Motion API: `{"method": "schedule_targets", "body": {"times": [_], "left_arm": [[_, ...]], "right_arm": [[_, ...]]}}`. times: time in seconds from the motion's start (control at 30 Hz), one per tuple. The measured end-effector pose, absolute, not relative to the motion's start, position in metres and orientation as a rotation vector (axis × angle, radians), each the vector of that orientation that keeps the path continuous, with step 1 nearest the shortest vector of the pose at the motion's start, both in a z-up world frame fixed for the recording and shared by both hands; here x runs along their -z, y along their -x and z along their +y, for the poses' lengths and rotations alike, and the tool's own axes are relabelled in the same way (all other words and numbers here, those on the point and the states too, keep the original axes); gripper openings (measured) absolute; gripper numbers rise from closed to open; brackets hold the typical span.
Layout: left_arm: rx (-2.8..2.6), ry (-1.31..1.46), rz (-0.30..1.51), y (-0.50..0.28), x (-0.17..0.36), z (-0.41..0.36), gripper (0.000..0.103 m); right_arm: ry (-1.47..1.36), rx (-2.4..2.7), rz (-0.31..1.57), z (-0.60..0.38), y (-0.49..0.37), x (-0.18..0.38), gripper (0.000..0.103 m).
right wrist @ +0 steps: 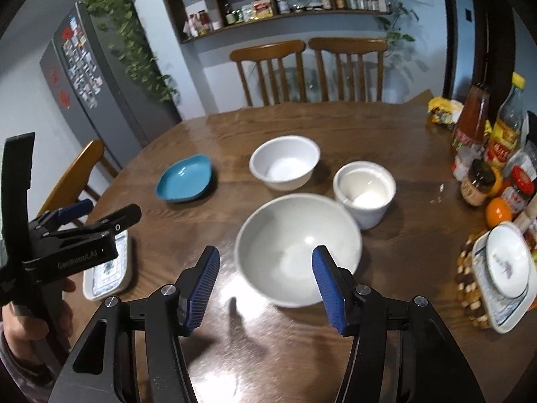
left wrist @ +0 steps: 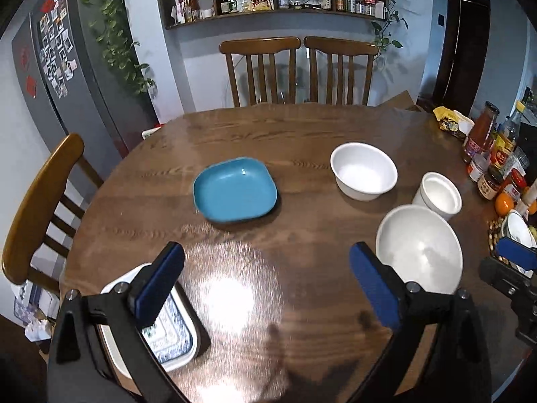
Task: Organize plates and bowls
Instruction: 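Reach the left tool to the teal square dish and grasp its rim, then lift the teal dish with the left tool while the right tool grasps its opposite rim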
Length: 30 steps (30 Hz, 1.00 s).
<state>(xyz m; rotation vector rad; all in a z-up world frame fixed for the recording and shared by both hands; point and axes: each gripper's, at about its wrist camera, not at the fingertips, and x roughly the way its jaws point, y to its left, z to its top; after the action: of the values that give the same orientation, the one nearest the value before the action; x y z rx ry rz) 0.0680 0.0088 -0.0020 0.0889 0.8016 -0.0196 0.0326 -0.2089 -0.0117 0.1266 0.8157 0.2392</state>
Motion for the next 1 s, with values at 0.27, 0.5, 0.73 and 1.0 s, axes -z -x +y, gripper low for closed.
{"method": "schedule_targets", "body": {"times": [0.27,0.5,0.73,1.0], "left_arm": [[-0.067,-0.062,0.881,-0.129,0.032,0.03,0.099],[-0.21,0.156,1.059,-0.2,0.082,0.103,0.097],[-0.225,0.155,1.13,-0.231,0.106,0.113,0.055],[-0.163,0.143,1.184,-0.232,0.118,0.108,0.015]], "right_arm": [[-0.154,-0.221,0.836,-0.216,-0.041,0.022,0.061],[-0.172,-0.2,0.869,-0.221,-0.045,0.035,0.061],[-0.199,-0.178,0.898,-0.224,-0.056,0.046,0.061],[-0.21,-0.181,0.92,-0.221,-0.059,0.053,0.061]]}}
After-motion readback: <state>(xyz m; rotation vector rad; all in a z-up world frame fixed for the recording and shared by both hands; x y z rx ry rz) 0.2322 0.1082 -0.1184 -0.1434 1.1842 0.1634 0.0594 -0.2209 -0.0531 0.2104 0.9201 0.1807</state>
